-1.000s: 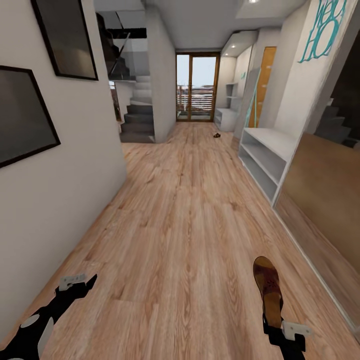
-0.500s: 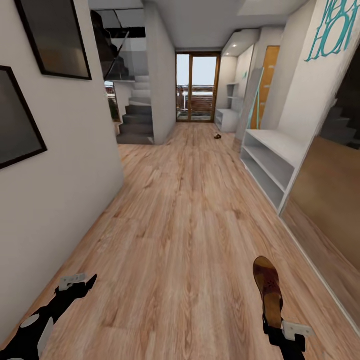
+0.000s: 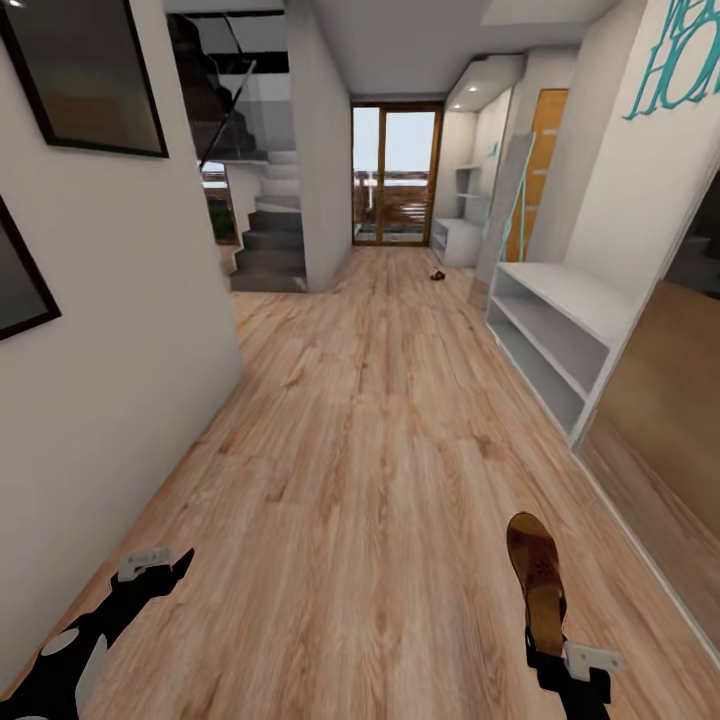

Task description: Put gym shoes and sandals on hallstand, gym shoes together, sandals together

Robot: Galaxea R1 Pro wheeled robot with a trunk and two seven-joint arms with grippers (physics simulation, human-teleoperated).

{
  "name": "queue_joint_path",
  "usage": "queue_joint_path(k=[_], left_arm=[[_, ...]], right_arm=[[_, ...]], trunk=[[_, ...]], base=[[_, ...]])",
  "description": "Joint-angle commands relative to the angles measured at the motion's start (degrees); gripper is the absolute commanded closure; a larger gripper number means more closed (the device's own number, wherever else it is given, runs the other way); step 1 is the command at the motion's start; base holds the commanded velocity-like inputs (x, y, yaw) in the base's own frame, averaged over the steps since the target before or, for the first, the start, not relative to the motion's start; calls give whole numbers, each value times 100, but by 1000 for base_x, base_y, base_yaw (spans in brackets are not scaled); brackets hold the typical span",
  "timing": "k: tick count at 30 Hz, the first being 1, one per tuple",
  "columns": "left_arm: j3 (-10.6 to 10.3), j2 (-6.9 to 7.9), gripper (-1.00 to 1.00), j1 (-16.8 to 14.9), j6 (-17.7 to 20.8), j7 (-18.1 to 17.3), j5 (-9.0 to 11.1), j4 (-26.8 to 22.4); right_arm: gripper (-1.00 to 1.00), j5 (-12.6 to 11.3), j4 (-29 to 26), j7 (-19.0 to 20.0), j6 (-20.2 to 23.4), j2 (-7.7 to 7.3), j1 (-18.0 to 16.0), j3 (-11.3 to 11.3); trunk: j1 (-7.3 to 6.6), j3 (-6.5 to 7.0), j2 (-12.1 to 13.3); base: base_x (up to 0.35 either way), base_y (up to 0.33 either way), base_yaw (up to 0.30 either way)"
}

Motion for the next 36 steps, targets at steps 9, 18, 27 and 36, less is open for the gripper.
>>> queue_joint_path(k=[9, 18, 27, 36], left_arm=[[39, -4, -100, -7, -33, -36, -60, 4], [33, -10, -100, -7, -35, -35, -63, 4], [39, -5, -100, -7, -35, -35, -63, 3], [37, -13, -100, -7, -35, -40, -63, 4]], right_arm=[[100, -51, 4, 2, -17, 3, -1, 33], [100, -50, 6, 2, -17, 3, -1, 29], [100, -49, 6, 2, -17, 3, -4, 26], [100, -37, 15, 2, -17, 0, -1, 34]], trunk=[[2, -14, -2], [2, -47, -2], [2, -48, -2], [2, -48, -2]], base=[[338, 0, 0], [338, 0, 0], [338, 0, 0], [338, 0, 0]])
